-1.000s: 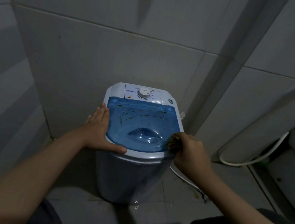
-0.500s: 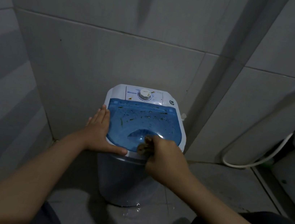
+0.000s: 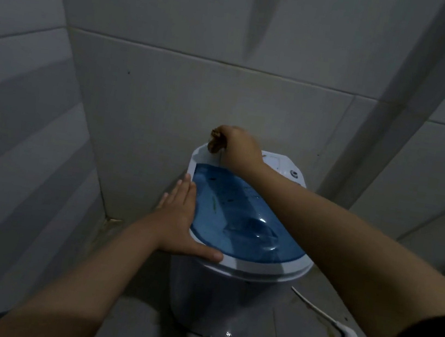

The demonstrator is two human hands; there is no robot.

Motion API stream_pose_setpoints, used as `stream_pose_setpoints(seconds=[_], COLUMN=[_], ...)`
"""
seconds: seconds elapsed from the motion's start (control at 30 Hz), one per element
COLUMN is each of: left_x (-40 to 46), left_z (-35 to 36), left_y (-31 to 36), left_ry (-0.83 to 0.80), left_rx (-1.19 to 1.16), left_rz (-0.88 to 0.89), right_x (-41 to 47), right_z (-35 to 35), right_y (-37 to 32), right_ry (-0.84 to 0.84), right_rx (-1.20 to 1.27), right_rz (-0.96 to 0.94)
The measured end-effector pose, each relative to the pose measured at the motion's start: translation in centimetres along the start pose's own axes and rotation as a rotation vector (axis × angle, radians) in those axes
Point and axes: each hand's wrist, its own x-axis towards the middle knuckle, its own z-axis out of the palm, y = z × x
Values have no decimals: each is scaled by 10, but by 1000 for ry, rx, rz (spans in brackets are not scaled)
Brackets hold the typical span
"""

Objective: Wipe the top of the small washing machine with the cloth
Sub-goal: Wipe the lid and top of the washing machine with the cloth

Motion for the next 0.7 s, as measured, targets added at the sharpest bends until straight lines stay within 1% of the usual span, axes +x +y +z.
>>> stream_pose_setpoints(seconds=[0.1, 0.17, 0.23, 0.3, 0.5, 0.6, 0.67, 0.7], left_x=[-1, -2, -2, -1, -2, -4, -6, -6], left_z=[1, 0, 0, 0, -1, -2, -1, -1], left_y=[0, 1, 1, 1, 1, 2, 3, 4], left_ry=[0, -9, -9, -5, -9, -2, 1, 4], left_rx=[-13, -14, -15, -12, -8, -8, -7, -7], left_rz=[-3, 4, 6, 1, -2, -2, -1, -2], right_x=[18, 19, 15, 9, -19, -25, -22, -18], right_z=[12, 18, 23, 24, 8, -11, -27, -35], right_y=[-1, -1, 1, 6, 7, 2, 0, 1], right_ry=[-128, -138, -130, -134, -220, -342, -429, -444], right_rx=[-152, -203, -244, -259, -305, -311, -256, -217], right_rz=[57, 67, 37, -9, -129, -140, -108, -90])
